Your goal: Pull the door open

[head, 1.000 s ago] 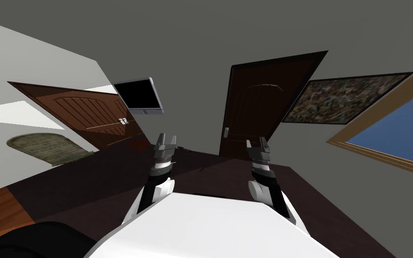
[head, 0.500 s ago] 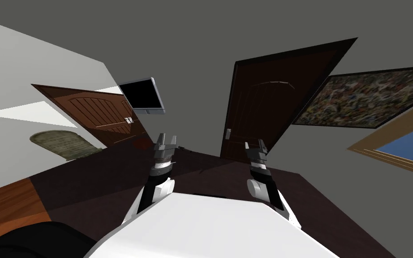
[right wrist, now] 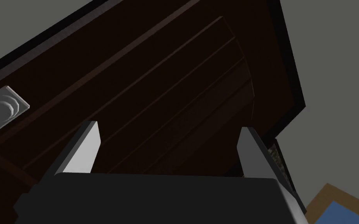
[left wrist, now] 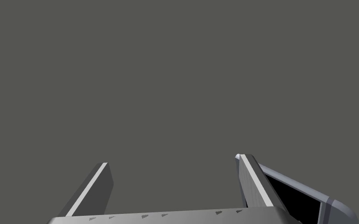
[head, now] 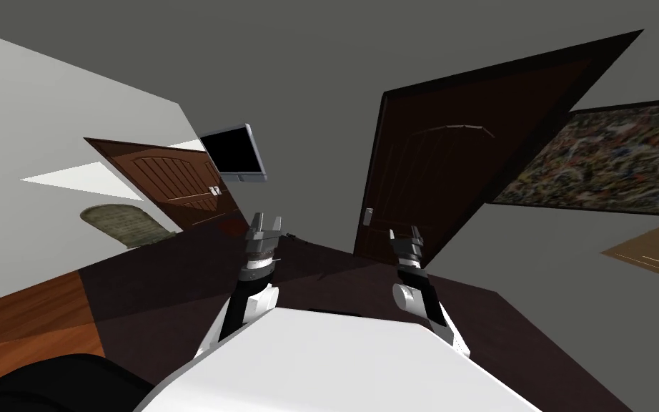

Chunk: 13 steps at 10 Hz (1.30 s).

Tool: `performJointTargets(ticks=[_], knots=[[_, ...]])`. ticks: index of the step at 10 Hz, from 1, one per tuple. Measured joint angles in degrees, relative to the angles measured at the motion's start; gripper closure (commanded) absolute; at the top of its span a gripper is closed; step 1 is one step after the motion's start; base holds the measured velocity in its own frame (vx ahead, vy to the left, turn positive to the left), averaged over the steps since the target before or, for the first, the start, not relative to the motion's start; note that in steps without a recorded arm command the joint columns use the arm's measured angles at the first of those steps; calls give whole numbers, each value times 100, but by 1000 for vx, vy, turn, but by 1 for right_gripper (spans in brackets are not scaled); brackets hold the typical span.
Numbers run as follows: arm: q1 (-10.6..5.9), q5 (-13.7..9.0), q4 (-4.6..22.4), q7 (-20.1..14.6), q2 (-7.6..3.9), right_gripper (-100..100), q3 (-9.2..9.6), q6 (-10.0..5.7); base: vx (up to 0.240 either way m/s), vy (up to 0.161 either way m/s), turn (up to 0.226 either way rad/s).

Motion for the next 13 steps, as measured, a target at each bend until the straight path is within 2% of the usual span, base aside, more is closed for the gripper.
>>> performJointTargets(ticks=[1,3,5,8,9,12,13], knots=[[-105,-104,179,-107,20,-100,-21,30,93,-53,85],[-163,-317,420,-327,52,-100,-36,65,95,-49,100],[-320,-564,772,-596,12,-100,-115,89,104,-67,101],[-482,-891,1121,-915,77,-100,-175,220,83,-58,89],[-543,-1016,1241,-1040,61,-100,-220,268,84,-56,99],[-746,-1343,1716,-1398,67,-100,-294,318,85,-67,87],[-772,-1445,1795,-1499,102,-100,-313,354,93,-65,93]])
